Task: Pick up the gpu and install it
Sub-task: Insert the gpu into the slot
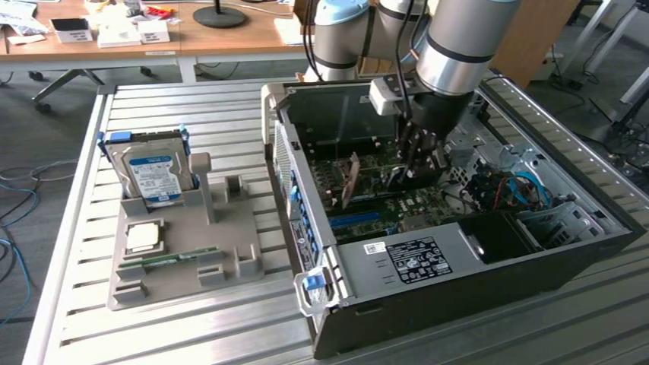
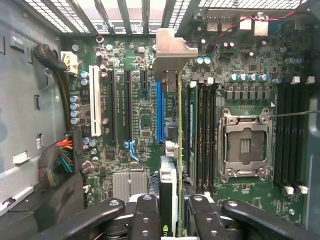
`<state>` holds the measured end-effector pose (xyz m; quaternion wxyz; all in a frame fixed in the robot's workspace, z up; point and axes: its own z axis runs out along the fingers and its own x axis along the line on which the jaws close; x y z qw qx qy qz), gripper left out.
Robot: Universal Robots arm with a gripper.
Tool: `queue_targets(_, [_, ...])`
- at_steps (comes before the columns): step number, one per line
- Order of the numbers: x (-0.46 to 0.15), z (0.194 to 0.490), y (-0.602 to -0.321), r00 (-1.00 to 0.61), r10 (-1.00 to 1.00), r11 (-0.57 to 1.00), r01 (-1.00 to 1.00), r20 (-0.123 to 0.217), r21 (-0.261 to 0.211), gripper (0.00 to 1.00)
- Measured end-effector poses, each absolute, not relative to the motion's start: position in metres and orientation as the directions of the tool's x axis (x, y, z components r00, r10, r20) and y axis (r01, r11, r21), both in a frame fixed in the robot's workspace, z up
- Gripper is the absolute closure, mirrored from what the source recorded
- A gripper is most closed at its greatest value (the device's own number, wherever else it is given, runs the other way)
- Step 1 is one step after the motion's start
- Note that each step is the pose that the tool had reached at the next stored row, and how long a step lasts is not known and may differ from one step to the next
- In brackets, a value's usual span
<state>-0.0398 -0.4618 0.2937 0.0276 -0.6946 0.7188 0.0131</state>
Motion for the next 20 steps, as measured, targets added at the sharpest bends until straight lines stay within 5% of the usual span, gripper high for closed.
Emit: queue_targets(20, [-0.0448,0.2917,-0.4618,-0.033,-0.998,0.035,-0.999,-0.058,-0.020,0.73])
